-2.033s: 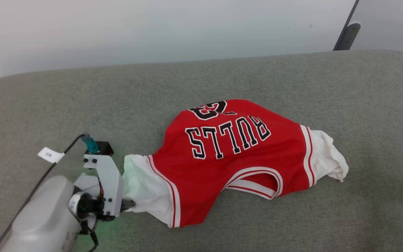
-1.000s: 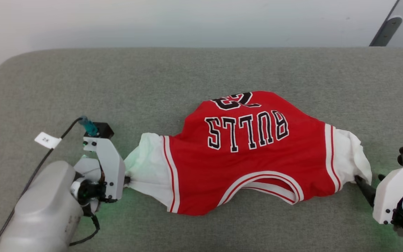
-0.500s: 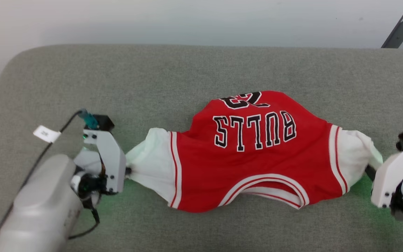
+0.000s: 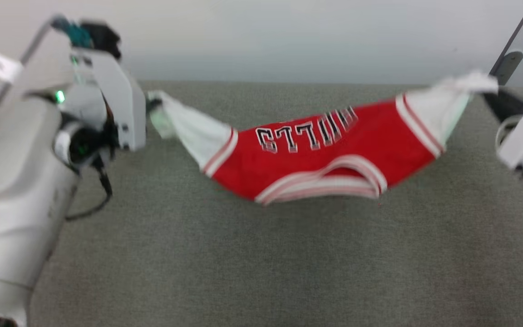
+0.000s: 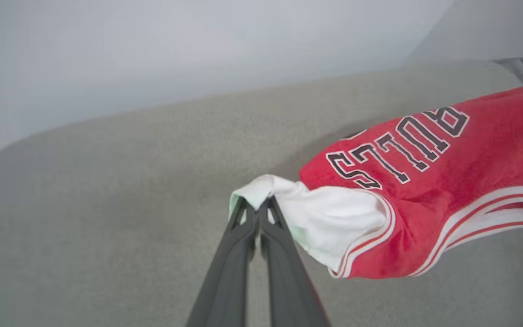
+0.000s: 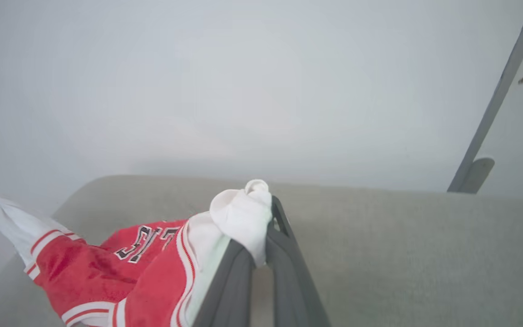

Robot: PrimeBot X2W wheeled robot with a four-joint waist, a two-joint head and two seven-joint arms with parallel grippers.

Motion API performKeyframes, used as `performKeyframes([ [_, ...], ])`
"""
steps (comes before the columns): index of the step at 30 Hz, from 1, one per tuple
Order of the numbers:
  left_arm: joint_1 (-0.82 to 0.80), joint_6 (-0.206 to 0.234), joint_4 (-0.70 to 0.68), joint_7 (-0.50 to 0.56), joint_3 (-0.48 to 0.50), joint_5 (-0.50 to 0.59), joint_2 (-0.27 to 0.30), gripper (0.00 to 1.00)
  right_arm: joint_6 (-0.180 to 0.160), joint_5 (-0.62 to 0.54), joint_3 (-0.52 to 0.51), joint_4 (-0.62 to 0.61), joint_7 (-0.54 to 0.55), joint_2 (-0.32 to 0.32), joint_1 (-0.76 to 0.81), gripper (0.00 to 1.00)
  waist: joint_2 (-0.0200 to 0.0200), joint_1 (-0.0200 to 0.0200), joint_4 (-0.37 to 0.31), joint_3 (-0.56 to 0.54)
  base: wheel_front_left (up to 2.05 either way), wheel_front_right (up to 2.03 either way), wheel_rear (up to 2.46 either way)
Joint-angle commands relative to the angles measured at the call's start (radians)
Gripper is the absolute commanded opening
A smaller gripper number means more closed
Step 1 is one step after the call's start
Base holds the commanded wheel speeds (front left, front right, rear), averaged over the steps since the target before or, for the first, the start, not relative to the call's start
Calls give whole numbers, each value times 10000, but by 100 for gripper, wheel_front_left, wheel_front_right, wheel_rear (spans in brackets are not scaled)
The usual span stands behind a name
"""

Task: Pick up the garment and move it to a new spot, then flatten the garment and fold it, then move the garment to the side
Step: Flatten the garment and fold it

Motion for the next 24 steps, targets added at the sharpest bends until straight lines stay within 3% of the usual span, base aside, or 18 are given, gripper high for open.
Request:
performKeyframes([
  [1, -340, 84, -134, -99, 106, 60, 37, 0, -15, 53, -102, -75, -123, 77, -409, 0, 0, 0, -13, -159, 0, 0, 0],
  [9, -2245, 150, 0, -1096, 510, 476, -50, 0, -15, -410, -38, 469, -991, 490, -2670, 0, 0, 0, -28, -373, 0, 0, 0],
  [24, -4037, -46, 1388, -2957, 259, 966, -359, 0, -15, -694, 260, 2522, -2233, 897, -4982, 0, 0, 0, -18, -397, 0, 0, 0],
])
